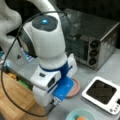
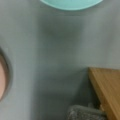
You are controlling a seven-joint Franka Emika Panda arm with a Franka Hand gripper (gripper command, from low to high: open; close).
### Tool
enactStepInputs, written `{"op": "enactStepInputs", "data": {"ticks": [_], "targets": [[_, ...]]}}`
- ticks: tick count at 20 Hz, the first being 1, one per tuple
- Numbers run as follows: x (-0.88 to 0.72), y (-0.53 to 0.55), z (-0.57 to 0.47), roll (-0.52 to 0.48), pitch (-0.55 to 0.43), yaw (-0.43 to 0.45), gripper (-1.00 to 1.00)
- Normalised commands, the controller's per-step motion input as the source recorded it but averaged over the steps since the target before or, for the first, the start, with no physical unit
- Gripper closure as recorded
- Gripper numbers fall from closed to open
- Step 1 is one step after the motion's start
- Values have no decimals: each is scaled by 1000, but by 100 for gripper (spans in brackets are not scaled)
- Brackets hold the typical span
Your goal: Pick up the pan. Place the pan on the table. Pick up the bowl. Place the bowl on the stove.
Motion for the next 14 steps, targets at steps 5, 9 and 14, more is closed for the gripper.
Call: {"op": "enactStepInputs", "data": {"ticks": [5, 9, 14], "targets": [[406, -161, 25, 93, 112, 10, -100], [420, -127, -26, 69, 81, 8, -100], [414, -156, -122, 34, 84, 22, -100]]}}
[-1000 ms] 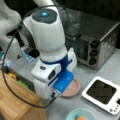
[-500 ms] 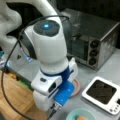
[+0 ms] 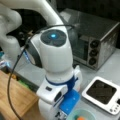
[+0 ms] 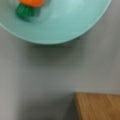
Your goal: Pick up the pan. Place the pan on the table. Pick up the bowl. Place the bowl on the stove.
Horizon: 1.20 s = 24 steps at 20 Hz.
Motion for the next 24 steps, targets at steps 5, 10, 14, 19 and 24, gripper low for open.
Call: {"op": "enactStepInputs", "data": {"ticks": [5, 10, 14, 19, 24], "targets": [[366, -203, -126, 88, 116, 53, -100], [350, -281, 17, 136, 121, 81, -100], [355, -332, 48, 118, 101, 90, -100], [371, -290, -7, 105, 80, 62, -100], [364, -162, 11, 78, 86, 66, -100]]}}
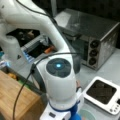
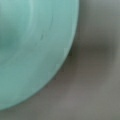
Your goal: Pick up the pan. Place the pan on the table. Pick up the bowl. Place the bowl on the stove.
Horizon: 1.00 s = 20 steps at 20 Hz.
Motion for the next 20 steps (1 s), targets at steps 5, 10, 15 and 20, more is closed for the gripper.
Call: {"op": "enactStepInputs", "data": {"ticks": [5, 10, 15, 20], "targets": [[321, -73, 21, 99, 70, 74, -100], [287, -92, -87, 83, 48, 77, -100], [250, -129, -165, 98, 28, 96, -100], [207, -164, -49, 110, 23, 100, -100]]}}
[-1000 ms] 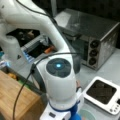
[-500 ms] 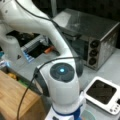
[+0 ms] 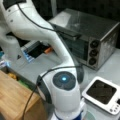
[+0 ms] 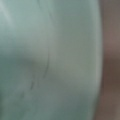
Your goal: Pick up the pan. Place the pan on the table. Pick up the bowl. Place the bowl on the stove.
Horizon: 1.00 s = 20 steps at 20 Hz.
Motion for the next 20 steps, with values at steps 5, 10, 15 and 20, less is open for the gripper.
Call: {"op": "enactStepInputs", "data": {"ticks": [5, 10, 15, 20], "targets": [[165, -153, 49, 84, 46, 95, -100], [162, -99, 61, 81, 43, 99, -100], [144, -54, 66, 47, 60, 107, 100], [116, -18, 81, 71, 64, 105, 100]]}}
